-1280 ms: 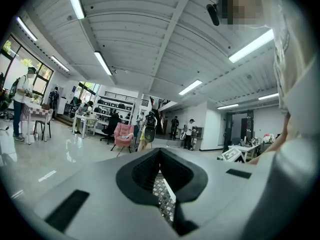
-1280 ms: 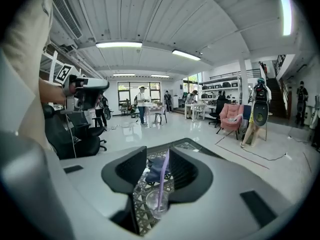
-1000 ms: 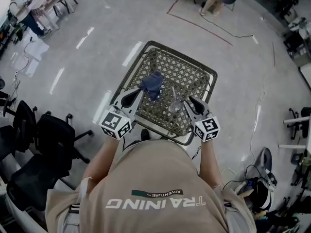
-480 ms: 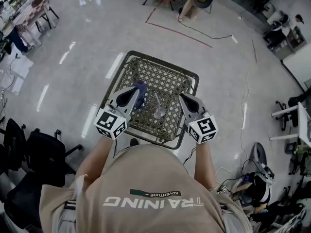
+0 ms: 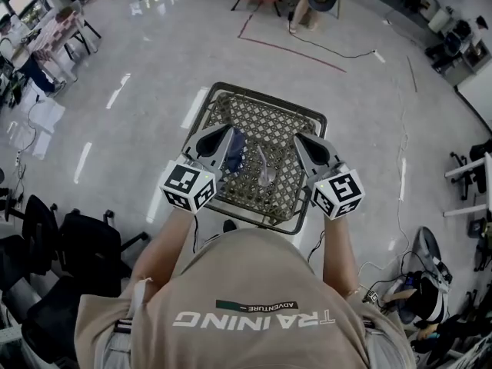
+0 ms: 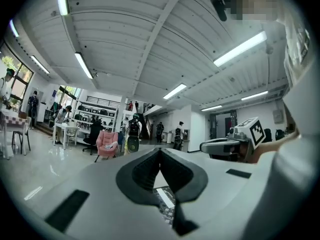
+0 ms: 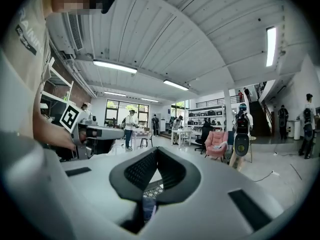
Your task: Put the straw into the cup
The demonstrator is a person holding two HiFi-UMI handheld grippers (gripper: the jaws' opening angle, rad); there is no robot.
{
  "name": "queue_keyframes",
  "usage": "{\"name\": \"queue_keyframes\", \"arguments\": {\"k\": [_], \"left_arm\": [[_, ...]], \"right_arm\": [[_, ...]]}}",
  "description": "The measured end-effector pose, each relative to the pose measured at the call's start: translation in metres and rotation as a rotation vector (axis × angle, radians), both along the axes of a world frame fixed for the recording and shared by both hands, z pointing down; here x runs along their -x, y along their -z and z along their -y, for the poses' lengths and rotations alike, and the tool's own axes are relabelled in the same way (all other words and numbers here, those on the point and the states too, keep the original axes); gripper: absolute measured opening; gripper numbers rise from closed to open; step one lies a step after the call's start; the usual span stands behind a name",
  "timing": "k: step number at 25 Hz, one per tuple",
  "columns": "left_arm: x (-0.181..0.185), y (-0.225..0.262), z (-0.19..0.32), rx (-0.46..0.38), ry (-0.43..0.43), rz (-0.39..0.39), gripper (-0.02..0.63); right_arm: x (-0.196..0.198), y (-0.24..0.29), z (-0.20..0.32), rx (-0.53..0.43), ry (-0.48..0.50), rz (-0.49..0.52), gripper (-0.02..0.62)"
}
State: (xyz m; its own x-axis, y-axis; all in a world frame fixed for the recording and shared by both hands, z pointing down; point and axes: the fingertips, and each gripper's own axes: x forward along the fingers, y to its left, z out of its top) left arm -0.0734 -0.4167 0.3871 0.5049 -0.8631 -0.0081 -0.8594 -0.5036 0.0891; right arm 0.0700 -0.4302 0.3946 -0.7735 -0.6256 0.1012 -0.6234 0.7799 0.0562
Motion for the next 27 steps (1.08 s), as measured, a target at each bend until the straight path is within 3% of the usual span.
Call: {"name": "queue_keyframes", "arguments": {"k": [3, 10, 20, 23, 27], "left_arm": [[0.007, -0.002, -0.007, -0.002, 0.005, 0.028, 0.015], [0.014, -0.005, -0.011, 0.020, 0.014, 0.000, 0.015], [0.003, -0.007, -0.011, 0.019, 0.004, -0.002, 0.015], [0.002, -0.020, -0.012, 0.019, 0.025, 0.021, 0.015], [0.003, -0.043, -0.018, 0.060, 0.036, -0.011, 0.015]], "right_arm": [[0.016, 0.003, -0.002, -0.007, 0.013, -0.009, 0.017], [0.036, -0.008, -0.003, 0.027, 0.041, -0.013, 0.017], [0.022, -0.008, -0.006, 0.028, 0.021, -0.017, 0.017], [0.018, -0.020, -0.010, 0.045, 0.023, -0.017, 0.017], [0.014, -0.041, -0.018, 0.057, 0.027, -0.043, 0.017]]}}
